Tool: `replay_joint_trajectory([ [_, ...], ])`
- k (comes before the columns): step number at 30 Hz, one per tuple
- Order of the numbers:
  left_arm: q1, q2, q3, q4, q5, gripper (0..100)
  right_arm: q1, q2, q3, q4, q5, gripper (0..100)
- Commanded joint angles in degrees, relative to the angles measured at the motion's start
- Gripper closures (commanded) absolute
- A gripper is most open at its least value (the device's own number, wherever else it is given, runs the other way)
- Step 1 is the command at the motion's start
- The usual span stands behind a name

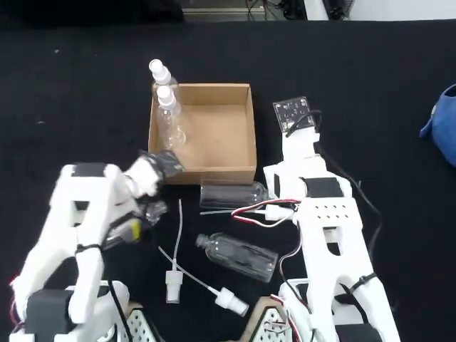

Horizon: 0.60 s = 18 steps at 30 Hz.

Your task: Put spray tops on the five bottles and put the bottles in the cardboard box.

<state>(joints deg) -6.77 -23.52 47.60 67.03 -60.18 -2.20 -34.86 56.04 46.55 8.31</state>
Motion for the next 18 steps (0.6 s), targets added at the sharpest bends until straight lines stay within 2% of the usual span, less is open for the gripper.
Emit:
replay_joint_trajectory([
  [1, -11.30, -1.85, -9.27, 11.16, -11.60, 96, 1.14, -1.27, -0.31, -1.58, 0.00, 98.3],
  [4, -20.44, -1.14, -12.88, 14.33, -18.90, 96, 1.14, -1.27, -0.31, -1.58, 0.00, 98.3],
  [8, -30.37, -1.05, -12.53, 9.41, -19.52, 96, 1.14, -1.27, -0.31, -1.58, 0.09, 98.3],
  [13, -40.40, -1.05, -6.55, 0.88, -11.16, 96, 0.88, -1.27, -0.22, -1.58, 0.00, 98.3],
  [18, -44.70, -1.05, -2.86, -5.63, -4.57, 96, 0.79, -1.27, -0.13, -1.58, -0.26, 98.3],
])
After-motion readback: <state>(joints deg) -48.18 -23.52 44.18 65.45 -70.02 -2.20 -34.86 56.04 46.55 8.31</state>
